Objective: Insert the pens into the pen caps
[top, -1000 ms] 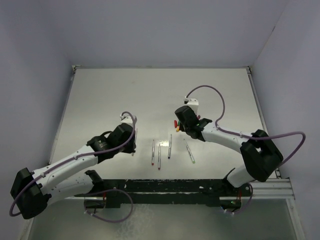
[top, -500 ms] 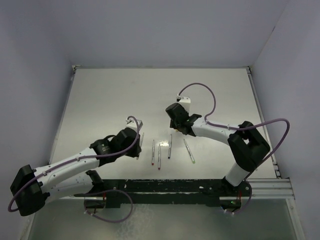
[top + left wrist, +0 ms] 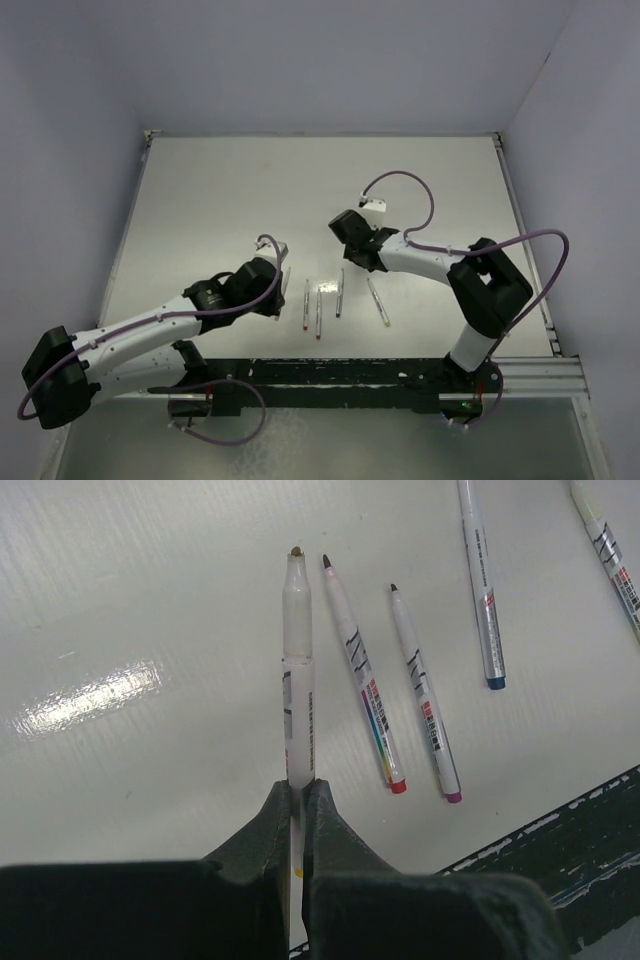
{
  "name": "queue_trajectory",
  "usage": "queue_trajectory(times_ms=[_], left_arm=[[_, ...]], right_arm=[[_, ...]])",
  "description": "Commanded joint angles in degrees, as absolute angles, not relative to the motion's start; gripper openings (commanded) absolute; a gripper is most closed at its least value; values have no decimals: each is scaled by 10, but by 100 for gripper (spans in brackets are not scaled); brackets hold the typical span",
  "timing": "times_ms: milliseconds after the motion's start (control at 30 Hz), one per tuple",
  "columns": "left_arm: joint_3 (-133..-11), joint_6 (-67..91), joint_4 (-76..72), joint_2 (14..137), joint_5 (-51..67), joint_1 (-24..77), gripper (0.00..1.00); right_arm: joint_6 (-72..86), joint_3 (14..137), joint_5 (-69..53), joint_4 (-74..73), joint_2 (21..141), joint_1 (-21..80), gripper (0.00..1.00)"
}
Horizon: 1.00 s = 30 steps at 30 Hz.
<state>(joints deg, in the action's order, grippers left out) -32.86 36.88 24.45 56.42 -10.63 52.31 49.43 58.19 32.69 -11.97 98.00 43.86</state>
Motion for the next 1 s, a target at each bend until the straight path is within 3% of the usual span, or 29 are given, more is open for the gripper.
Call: queue_trajectory(times_ms=[0, 967], left_arm=[[-326, 373, 221, 567, -104, 528, 0], [-330, 364, 203, 595, -104, 527, 0]], right_arm=[[529, 592, 357, -136, 977, 441, 36], [570, 619, 353, -174, 1037, 440, 35]])
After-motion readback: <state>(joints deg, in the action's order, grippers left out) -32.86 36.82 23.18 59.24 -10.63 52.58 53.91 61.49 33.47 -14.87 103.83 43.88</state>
